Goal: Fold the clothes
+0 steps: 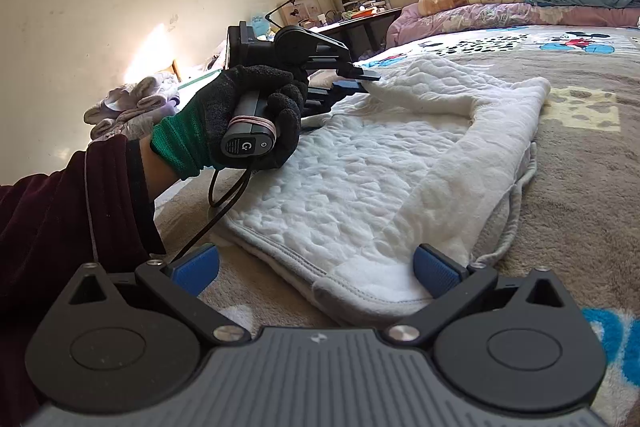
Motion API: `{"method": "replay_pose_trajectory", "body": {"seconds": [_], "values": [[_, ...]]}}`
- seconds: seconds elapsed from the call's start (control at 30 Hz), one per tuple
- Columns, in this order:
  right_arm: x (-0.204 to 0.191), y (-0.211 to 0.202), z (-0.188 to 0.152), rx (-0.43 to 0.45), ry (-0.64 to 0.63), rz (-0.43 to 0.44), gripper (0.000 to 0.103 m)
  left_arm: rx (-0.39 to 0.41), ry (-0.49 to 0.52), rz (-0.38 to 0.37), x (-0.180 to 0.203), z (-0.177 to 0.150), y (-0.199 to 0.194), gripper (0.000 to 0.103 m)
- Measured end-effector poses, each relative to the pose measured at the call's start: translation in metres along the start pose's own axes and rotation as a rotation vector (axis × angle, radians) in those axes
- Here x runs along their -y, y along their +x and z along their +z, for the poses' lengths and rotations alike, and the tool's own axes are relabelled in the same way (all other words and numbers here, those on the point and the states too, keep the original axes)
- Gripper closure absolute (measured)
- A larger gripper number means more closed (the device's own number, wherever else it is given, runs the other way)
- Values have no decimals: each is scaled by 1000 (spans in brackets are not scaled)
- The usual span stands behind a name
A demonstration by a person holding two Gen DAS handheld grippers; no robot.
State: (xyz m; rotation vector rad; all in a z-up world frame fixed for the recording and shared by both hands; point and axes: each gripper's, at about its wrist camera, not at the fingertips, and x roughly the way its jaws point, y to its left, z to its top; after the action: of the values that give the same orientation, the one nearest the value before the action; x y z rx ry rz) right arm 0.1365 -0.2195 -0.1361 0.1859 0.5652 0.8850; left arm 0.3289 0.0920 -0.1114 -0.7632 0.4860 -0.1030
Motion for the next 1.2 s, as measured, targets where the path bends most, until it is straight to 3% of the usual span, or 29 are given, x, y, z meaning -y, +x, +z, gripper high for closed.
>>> {"method": "replay_pose_trajectory", "body": {"seconds": [0.1, 0.3, 0.37, 0.53, 0.67, 0.93, 1.13, 1.17, 1.2], "values": [[1, 0, 0, 1, 3, 3, 0, 40, 115, -47, 21, -2, -11, 95], [1, 1, 0, 1, 7, 6, 0, 69, 464, -229, 71, -23, -28, 97], [1, 1, 0, 1, 7, 6, 0, 37, 558, -311, 85, -33, -30, 97], [1, 1, 0, 1, 8, 6, 0, -96, 865, -430, 105, -73, -32, 97], [1, 0, 0, 2, 9, 8, 0, -218, 1119, -438, 102, -104, -30, 97], [2, 0, 0, 2, 9, 9, 0, -399, 1379, -363, 87, -137, -20, 97], [3, 0, 0, 3, 12, 11, 0, -406, 1347, -400, 87, -121, -41, 94], [3, 0, 1, 3, 12, 11, 0, -402, 1333, -405, 89, -116, -44, 86], [3, 0, 1, 3, 12, 12, 0, -388, 1304, -434, 92, -111, -48, 70]]}}
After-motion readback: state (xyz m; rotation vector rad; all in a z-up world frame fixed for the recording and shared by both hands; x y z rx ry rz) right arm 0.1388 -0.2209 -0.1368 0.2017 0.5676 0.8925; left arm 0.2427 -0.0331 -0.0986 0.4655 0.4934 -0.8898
